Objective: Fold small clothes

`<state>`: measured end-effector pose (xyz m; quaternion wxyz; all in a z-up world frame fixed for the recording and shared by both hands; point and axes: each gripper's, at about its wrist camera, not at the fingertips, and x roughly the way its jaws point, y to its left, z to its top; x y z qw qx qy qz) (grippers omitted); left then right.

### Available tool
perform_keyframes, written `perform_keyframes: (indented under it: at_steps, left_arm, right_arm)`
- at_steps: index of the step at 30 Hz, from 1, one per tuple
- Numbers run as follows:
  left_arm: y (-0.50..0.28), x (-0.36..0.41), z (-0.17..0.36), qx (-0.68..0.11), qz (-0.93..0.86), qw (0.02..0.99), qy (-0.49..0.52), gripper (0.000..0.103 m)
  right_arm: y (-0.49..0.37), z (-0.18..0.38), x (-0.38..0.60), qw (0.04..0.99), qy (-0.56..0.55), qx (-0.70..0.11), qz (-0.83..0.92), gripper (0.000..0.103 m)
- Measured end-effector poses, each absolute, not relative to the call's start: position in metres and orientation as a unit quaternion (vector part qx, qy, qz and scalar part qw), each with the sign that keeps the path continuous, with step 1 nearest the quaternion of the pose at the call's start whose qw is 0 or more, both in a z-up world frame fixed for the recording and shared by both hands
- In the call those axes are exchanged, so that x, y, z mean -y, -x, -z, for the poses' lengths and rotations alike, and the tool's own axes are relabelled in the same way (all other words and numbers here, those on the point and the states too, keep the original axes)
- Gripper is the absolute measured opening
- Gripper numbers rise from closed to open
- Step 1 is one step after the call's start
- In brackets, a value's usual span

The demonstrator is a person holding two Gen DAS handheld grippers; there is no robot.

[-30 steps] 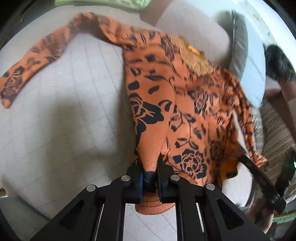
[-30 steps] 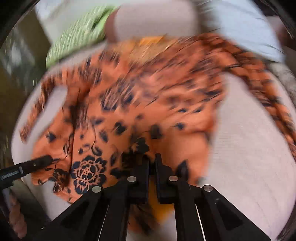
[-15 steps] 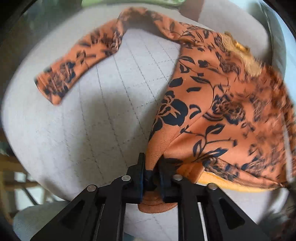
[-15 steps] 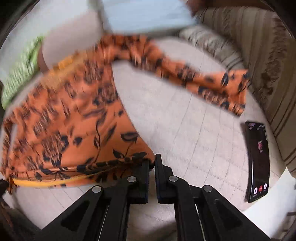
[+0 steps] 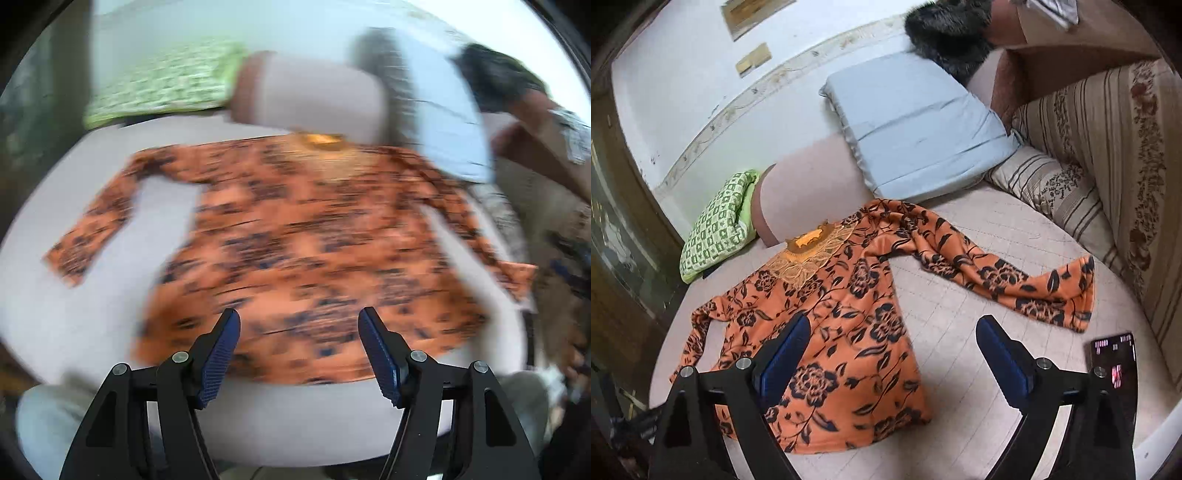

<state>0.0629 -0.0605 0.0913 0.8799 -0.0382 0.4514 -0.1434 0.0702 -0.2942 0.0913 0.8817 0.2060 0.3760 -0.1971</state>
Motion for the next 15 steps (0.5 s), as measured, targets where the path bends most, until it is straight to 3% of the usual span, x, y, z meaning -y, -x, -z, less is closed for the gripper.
perform_keyframes:
  at_steps: [8, 15]
  left_arm:
    - [-0.088, 0.21, -0.089, -0.467, 0.249, 0.849, 0.018, 0.066]
    - [-0.101, 0.282, -0.069, -0.492, 0.282, 0.823, 0.023, 0.066]
  right_arm:
    - [-0.071, -0.056, 0.393, 0.847, -0.195, -0.428, 0.248, 0.085]
    - [-0.058, -0.039, 0.46, 0.815, -0.173, -0.462, 0.305, 0.084]
